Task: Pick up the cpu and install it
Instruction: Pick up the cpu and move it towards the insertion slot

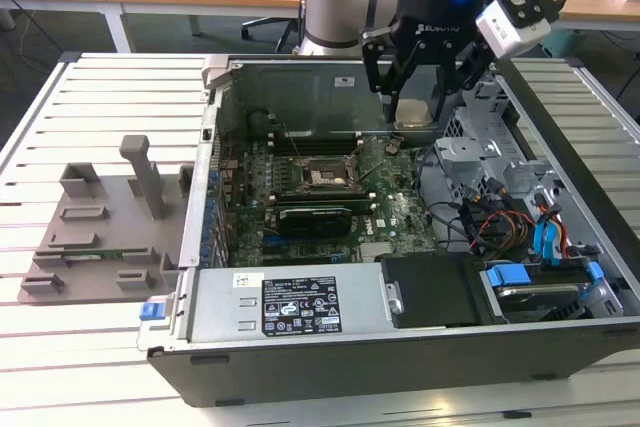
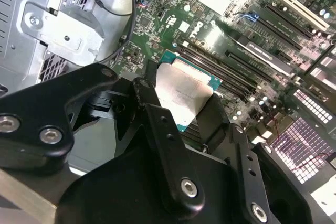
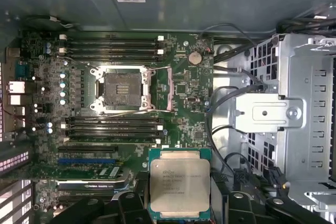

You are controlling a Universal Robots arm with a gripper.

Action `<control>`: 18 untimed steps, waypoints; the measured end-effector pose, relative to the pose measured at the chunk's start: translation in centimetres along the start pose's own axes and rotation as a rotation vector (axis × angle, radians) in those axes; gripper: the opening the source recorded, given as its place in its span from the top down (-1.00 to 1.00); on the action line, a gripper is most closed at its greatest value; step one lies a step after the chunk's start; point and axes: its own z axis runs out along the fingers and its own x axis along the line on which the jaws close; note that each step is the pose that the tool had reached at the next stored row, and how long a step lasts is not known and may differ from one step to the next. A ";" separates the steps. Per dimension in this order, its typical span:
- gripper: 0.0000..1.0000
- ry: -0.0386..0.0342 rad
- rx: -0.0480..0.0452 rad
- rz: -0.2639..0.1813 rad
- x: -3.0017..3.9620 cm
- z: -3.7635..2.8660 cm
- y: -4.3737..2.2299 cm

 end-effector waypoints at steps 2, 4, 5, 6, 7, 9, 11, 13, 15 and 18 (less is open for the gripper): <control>-0.09 0.0000 0.0000 0.000 0.15 0.06 0.01; -0.09 0.0000 0.0000 0.000 0.31 0.12 0.01; -0.09 0.0000 0.0000 0.000 0.36 0.15 0.02; -0.09 0.0000 0.0000 0.000 0.44 0.19 0.02; -0.09 0.0000 0.0000 0.000 0.50 0.22 0.03; -0.09 -0.0001 -0.0001 0.000 0.69 0.30 0.04; -0.09 0.0000 -0.0001 0.000 0.86 0.36 0.05; -0.09 0.0000 0.0000 0.000 1.05 0.44 0.07; -0.09 -0.0001 -0.0001 0.000 1.16 0.50 0.08; -0.09 0.0000 -0.0001 0.000 1.31 0.71 0.16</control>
